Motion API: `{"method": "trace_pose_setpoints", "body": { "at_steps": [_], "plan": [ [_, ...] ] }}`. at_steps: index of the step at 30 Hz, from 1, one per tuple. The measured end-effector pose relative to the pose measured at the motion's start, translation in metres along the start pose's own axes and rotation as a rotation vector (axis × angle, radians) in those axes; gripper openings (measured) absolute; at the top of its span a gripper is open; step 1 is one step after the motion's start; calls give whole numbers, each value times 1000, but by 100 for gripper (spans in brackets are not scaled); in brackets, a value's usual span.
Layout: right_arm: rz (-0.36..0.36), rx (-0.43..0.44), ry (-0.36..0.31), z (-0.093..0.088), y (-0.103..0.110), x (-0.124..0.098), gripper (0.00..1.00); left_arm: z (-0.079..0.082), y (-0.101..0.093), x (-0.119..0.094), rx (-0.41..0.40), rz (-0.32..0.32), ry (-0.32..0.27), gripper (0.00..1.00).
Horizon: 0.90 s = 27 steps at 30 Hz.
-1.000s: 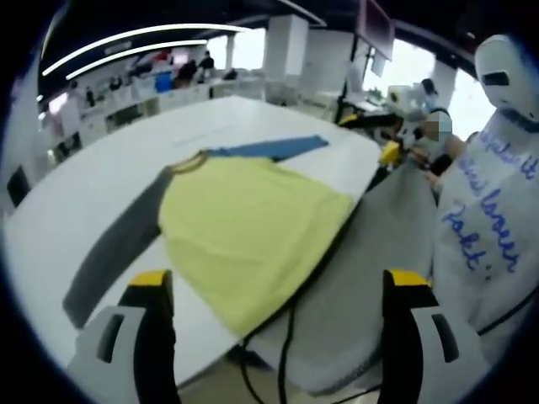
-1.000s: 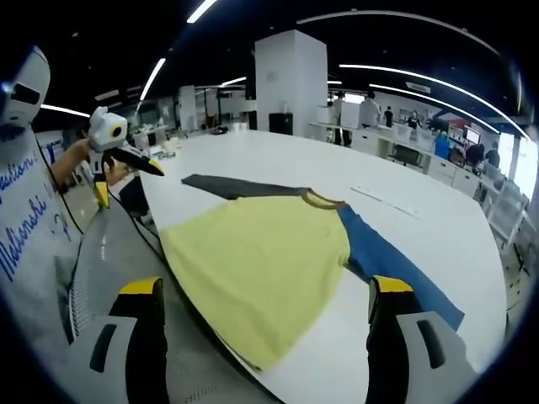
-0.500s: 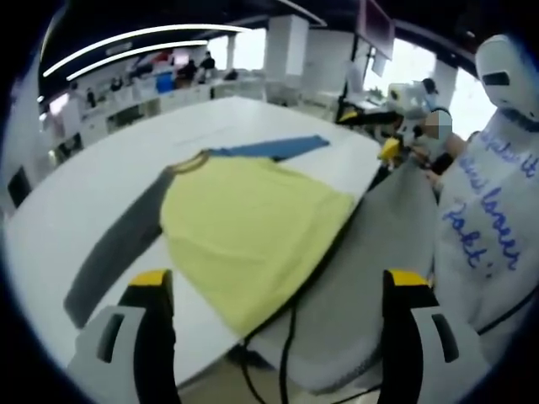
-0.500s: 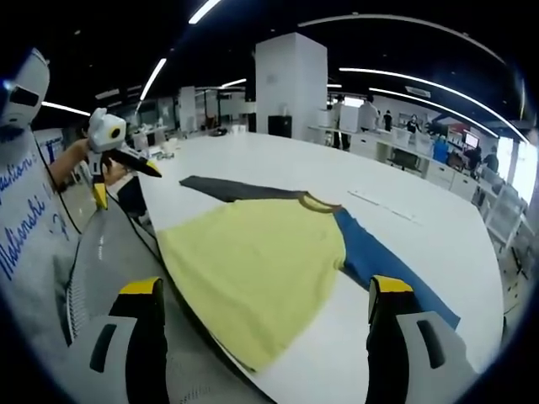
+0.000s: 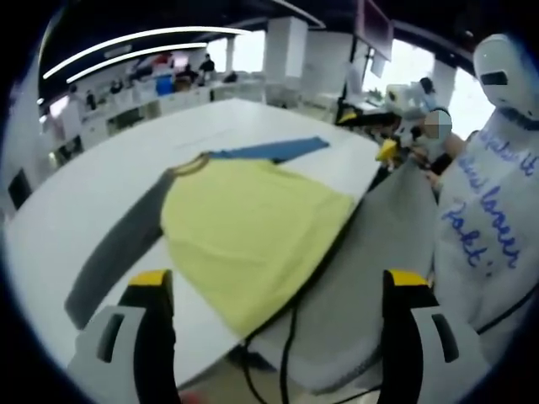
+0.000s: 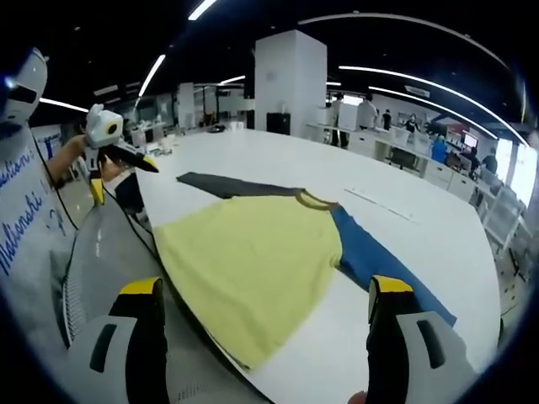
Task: Fold the garment on the visible template until the final outline fits inside the template.
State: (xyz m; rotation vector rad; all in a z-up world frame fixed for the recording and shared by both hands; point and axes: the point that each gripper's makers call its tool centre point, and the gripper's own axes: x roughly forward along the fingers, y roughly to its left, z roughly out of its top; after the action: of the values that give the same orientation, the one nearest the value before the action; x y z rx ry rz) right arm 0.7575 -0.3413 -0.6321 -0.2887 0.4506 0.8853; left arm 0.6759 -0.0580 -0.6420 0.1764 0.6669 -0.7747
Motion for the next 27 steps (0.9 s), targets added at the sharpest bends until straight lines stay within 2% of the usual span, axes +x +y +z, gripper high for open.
{"method": "trace_pose_setpoints", "body": {
  "at_steps": [12, 15, 19, 27],
  "plan": [
    [-25, -8, 5, -2, -6, -1, 100, 2, 3, -1, 15, 16, 1, 99],
    [-22, 21, -8, 0, -7, -2, 100, 0, 1, -1, -2, 4, 11, 99],
    [-29, 17, -10, 0, -9, -2, 100, -2, -1, 0, -3, -6, 18, 99],
    [-32, 45, -23, -1, -18, -3, 100, -3, 2, 0, -11, 4, 14, 99]
  ]
}}
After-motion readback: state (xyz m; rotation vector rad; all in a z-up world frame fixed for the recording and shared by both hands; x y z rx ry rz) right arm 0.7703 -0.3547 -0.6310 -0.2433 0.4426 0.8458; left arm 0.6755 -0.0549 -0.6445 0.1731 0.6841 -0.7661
